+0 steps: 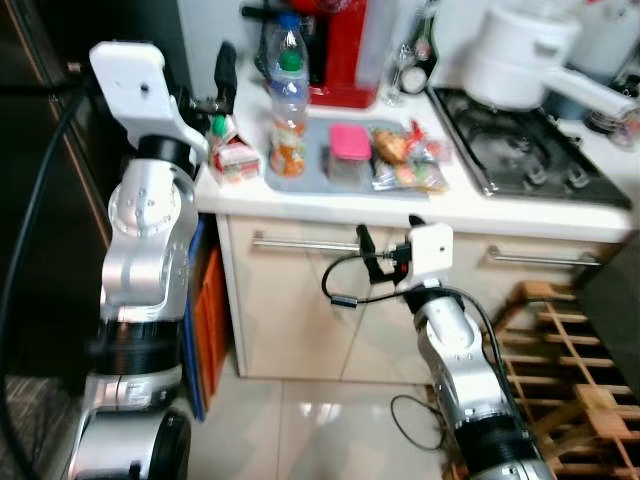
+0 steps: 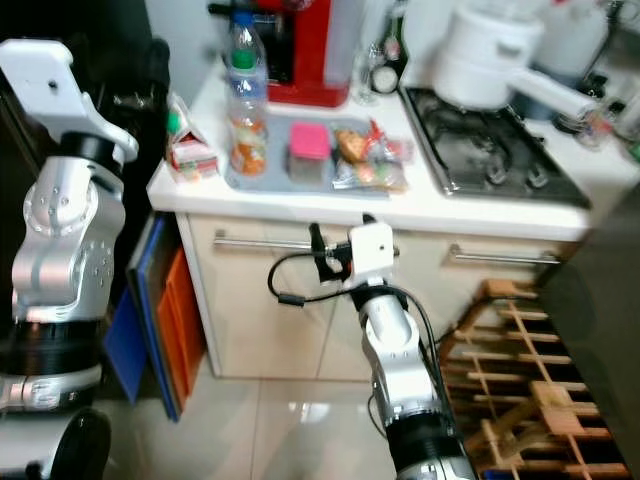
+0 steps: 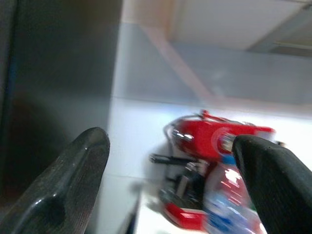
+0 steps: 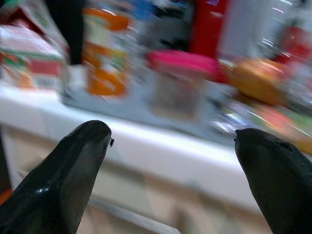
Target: Restocking fridge
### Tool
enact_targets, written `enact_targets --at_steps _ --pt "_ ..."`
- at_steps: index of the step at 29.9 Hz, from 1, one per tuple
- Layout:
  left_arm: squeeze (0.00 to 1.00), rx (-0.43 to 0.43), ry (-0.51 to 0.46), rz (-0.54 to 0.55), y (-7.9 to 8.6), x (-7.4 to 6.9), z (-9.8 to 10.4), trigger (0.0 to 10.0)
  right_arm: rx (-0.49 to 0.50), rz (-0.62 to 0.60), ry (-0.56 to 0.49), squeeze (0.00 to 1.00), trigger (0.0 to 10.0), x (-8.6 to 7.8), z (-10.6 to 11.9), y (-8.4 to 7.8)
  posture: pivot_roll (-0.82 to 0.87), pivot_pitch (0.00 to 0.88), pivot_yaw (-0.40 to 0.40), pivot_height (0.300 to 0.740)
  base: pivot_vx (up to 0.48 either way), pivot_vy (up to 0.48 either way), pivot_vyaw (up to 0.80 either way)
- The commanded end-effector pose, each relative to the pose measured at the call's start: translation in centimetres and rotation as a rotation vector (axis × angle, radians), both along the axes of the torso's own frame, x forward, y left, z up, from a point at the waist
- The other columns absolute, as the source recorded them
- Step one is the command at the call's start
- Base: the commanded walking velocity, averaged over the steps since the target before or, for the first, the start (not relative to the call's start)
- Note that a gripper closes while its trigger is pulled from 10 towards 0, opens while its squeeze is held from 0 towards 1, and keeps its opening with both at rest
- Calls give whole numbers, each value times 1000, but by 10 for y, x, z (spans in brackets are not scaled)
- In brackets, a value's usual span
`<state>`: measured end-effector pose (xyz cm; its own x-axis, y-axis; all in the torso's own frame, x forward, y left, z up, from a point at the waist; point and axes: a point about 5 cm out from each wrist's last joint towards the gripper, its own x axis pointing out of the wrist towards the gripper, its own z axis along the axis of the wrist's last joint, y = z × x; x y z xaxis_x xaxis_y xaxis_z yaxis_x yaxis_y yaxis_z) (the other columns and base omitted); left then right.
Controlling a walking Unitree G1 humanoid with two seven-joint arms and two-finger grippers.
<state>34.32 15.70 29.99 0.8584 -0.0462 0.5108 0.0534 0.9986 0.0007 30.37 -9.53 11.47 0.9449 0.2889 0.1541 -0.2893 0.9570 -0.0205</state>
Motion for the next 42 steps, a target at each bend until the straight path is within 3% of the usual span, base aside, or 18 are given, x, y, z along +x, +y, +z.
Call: enact_targets --at_steps 1,7,8,10,17,24,28,32,42 --pt "0 -26 79 -6 -8 12 2 10000 8 21 -46 0 10000 -1 13 5 -33 0 -40 740 0 0 0" --pt "0 -17 92 -102 -36 21 14 10000 6 14 -40 0 10000 -1 11 3 -41 0 -37 740 0 0 0" --pt "0 -39 148 -157 -50 28 9 10000 5 13 -39 0 10000 0 11 3 -44 0 -31 740 0 0 0" --pt "0 -74 206 -183 -58 34 3 10000 3 14 -39 0 10000 -1 12 4 -48 0 -29 740 0 0 0" --pt "0 -140 402 -185 -71 48 -24 10000 -5 15 -47 0 10000 -1 15 2 -65 0 -17 740 0 0 0" --pt "0 -118 441 -177 -85 47 -33 10000 -13 3 -54 0 10000 0 17 -3 -85 0 -13 740 0 0 0" --pt "0 -98 467 -144 -87 47 -38 10000 10 78 -82 0 10000 -2 24 5 -88 0 -11 740 0 0 0" --pt "0 -77 457 -53 -77 49 -40 10000 23 153 -99 0 10000 -4 30 11 -89 0 -4 740 0 0 0" --pt "0 -31 342 17 -67 39 -16 10000 30 162 -82 0 10000 -8 27 14 -94 0 4 740 0 0 0"
